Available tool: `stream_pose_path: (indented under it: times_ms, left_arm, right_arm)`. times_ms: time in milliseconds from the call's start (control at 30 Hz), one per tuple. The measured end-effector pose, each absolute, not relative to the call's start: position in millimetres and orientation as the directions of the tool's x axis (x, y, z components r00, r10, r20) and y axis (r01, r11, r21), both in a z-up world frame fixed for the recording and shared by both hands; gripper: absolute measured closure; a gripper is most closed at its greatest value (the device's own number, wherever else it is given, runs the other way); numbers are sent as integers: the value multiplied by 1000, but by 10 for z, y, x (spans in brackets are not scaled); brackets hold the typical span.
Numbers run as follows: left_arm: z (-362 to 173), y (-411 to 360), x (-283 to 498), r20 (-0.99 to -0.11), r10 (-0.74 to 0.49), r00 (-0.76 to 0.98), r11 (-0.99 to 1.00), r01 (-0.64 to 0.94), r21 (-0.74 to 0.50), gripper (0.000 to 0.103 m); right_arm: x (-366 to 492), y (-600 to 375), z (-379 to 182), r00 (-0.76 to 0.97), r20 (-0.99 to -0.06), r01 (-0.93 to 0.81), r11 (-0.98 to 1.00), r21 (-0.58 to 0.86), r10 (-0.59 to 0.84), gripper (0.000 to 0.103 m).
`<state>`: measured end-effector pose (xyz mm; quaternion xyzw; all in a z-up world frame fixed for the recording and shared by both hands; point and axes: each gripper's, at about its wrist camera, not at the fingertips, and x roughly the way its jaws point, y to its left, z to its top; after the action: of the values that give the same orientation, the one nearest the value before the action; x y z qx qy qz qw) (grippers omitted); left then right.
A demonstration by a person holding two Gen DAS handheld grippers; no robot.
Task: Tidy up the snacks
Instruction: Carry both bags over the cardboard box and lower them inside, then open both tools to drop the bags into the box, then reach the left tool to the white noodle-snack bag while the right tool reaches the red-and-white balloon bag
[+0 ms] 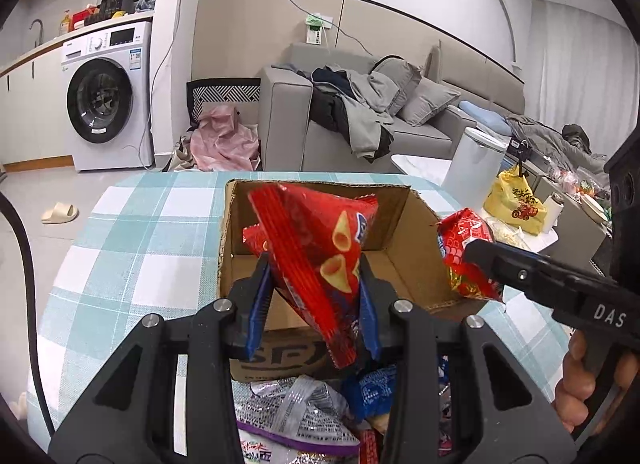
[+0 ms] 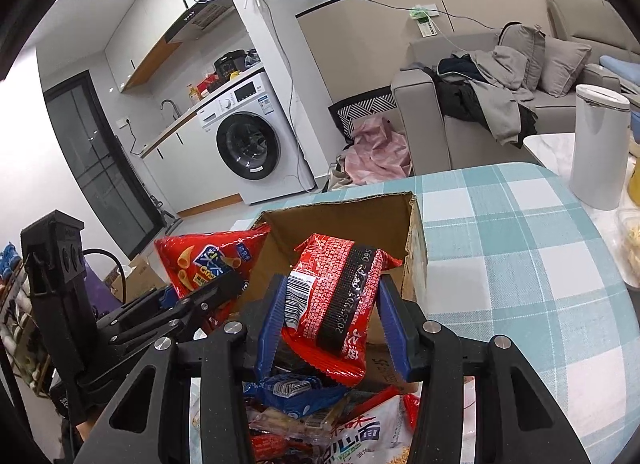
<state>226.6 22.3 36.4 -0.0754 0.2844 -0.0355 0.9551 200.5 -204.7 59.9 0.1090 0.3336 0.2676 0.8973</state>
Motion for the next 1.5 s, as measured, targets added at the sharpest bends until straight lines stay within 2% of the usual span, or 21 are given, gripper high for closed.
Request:
stream_pose_path:
  times_ms: [300, 367, 433, 467, 500, 567, 733, 800, 1000, 1500]
  left_arm:
    - [260, 190, 2428, -580, -118, 806, 987, 33, -154, 68]
    - [261, 175, 2399, -580, -101, 808, 990, 25, -137, 68]
    - [276, 189, 2343, -580, -110, 807, 990, 36, -138, 63]
    - [286, 207, 2308, -582, -109, 806, 990, 36, -136, 53]
    - [302, 223, 2270, -584, -99, 806, 991, 28, -128, 39]
    - [342, 271, 2137, -565, -75, 822, 993, 12, -115, 24]
    - [445, 358, 1805, -530, -64, 846, 995, 12, -101, 14]
    - [482, 380, 1670, -521, -58, 851, 996, 12, -92, 1]
    - [531, 432, 1317, -504, -51, 862, 995, 2, -96, 1]
    - [405, 467, 1140, -541, -23, 841, 998, -16, -67, 1]
  right_arm:
    - [2117, -2031, 545, 611, -572, -374, 836, 400, 547, 57]
    - [2104, -2032, 558, 604, -563, -389, 826, 408, 564, 55]
    - [2073, -2051, 587, 610, -540, -411, 814, 410, 580, 50]
    - [2046, -2064, 610, 622, -537, -412, 821, 394, 570, 46]
    - [2023, -2080, 633, 635, -539, -408, 833, 374, 553, 38]
    - [1991, -2123, 655, 639, -540, -413, 836, 361, 549, 29]
    - [1871, -2302, 668, 618, -546, -422, 825, 376, 565, 3]
    - [1799, -2359, 681, 630, -545, -422, 833, 357, 553, 1]
    - [1633, -2437, 639, 649, -588, -418, 872, 255, 483, 0]
    - [1584, -2599, 501, 643, -640, -408, 895, 178, 420, 0]
